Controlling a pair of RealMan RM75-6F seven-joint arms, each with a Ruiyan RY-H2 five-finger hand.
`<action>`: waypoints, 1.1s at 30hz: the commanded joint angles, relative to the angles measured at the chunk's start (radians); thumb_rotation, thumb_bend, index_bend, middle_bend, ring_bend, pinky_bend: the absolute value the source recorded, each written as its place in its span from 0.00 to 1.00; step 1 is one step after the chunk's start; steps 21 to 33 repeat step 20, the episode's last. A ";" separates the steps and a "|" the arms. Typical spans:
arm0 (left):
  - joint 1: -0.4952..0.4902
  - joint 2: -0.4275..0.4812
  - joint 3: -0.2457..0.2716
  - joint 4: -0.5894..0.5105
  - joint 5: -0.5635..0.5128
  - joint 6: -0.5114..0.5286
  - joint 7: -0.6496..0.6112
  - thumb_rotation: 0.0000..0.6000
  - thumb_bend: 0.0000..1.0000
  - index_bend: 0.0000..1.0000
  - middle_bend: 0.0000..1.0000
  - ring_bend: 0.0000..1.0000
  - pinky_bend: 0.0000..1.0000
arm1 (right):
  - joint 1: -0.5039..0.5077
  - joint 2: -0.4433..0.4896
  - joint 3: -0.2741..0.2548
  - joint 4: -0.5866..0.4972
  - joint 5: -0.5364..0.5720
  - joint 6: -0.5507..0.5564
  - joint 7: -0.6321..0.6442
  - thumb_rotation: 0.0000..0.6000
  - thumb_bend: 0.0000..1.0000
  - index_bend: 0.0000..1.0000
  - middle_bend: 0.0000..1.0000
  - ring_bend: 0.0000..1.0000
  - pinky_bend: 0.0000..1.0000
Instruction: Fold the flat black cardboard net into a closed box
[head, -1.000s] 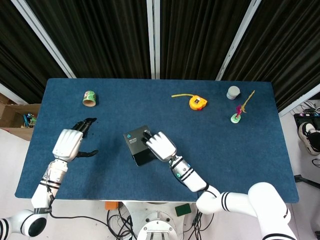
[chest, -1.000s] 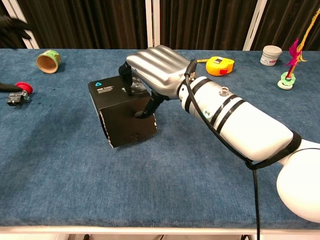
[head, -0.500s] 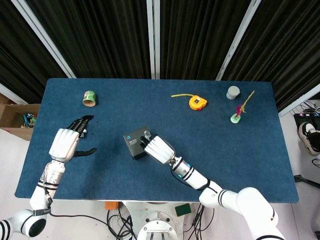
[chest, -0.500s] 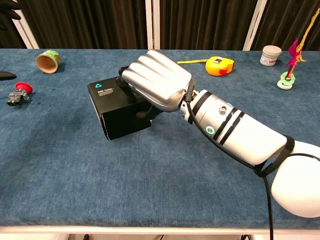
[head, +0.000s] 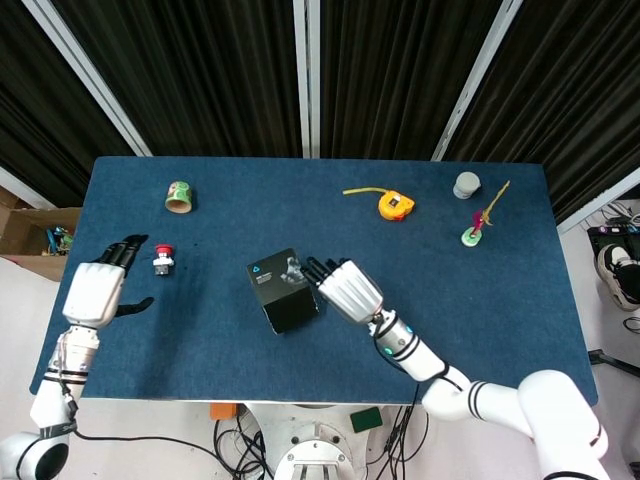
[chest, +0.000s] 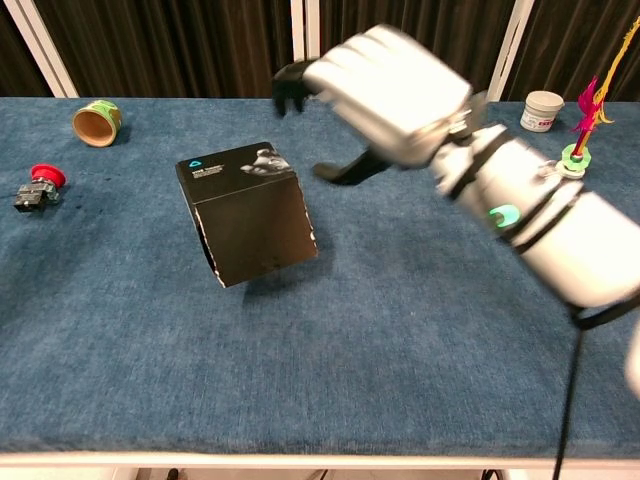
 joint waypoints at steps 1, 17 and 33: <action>0.040 0.025 0.018 0.036 -0.019 0.026 0.021 0.99 0.04 0.12 0.16 0.22 0.54 | -0.156 0.236 -0.007 -0.269 0.087 0.059 -0.081 1.00 0.21 0.32 0.34 0.51 0.87; 0.253 0.053 0.125 0.012 0.048 0.185 -0.083 1.00 0.04 0.12 0.16 0.18 0.31 | -0.557 0.718 -0.184 -0.540 0.194 0.148 0.368 1.00 0.27 0.00 0.07 0.03 0.15; 0.279 0.050 0.139 -0.019 0.071 0.211 -0.070 1.00 0.04 0.12 0.16 0.18 0.31 | -0.598 0.735 -0.201 -0.530 0.177 0.157 0.429 1.00 0.28 0.00 0.06 0.03 0.14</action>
